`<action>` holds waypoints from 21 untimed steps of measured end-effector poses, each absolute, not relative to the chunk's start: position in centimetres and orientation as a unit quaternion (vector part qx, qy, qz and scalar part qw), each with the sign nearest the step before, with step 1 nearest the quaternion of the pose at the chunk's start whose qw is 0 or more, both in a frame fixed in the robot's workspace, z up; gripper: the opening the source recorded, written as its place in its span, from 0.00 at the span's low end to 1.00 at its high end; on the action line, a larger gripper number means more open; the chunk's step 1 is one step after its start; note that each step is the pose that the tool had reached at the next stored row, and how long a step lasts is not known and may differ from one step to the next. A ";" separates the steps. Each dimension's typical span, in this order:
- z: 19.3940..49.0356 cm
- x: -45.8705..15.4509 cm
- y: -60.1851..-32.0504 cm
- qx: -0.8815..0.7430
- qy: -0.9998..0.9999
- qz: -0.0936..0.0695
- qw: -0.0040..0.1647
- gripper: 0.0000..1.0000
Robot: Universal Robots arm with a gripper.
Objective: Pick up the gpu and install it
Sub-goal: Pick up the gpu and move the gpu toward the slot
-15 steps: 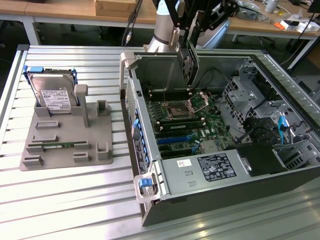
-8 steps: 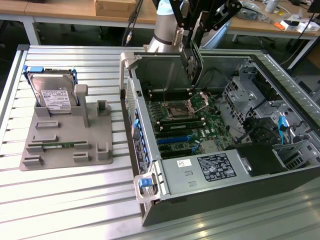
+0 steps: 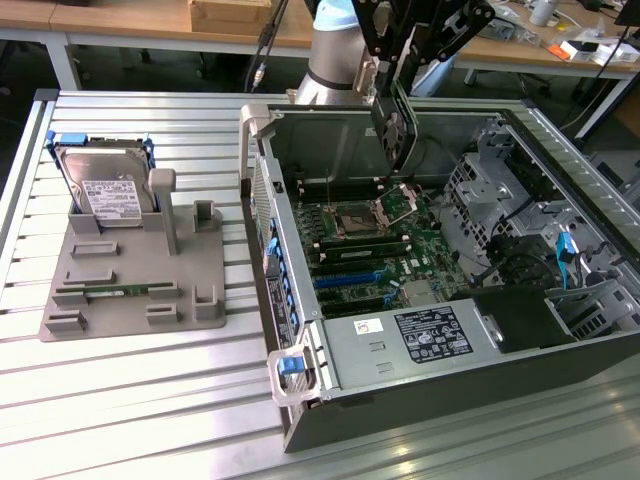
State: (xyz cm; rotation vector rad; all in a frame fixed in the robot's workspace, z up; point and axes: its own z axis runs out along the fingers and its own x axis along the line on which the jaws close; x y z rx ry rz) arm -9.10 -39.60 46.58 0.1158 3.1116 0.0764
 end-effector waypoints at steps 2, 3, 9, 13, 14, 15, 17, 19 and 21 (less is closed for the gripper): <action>46.6 -8.8 -39.6 0.037 0.999 0.025 0.013 0.26; 46.6 -8.5 -39.6 0.037 0.999 0.025 0.013 0.26; 46.5 -7.6 -39.6 0.037 0.999 0.025 0.013 0.26; 46.5 -6.6 -39.6 0.037 0.999 0.025 0.013 0.26; 46.5 -6.4 -39.6 0.037 0.999 0.025 0.013 0.26; 46.5 -6.1 -39.6 0.037 0.999 0.025 0.013 0.26; 46.5 -5.9 -39.6 0.037 0.999 0.025 0.013 0.26; 46.5 -5.6 -39.6 0.037 0.999 0.025 0.013 0.26; 46.5 -5.0 -39.6 0.037 0.999 0.025 0.013 0.26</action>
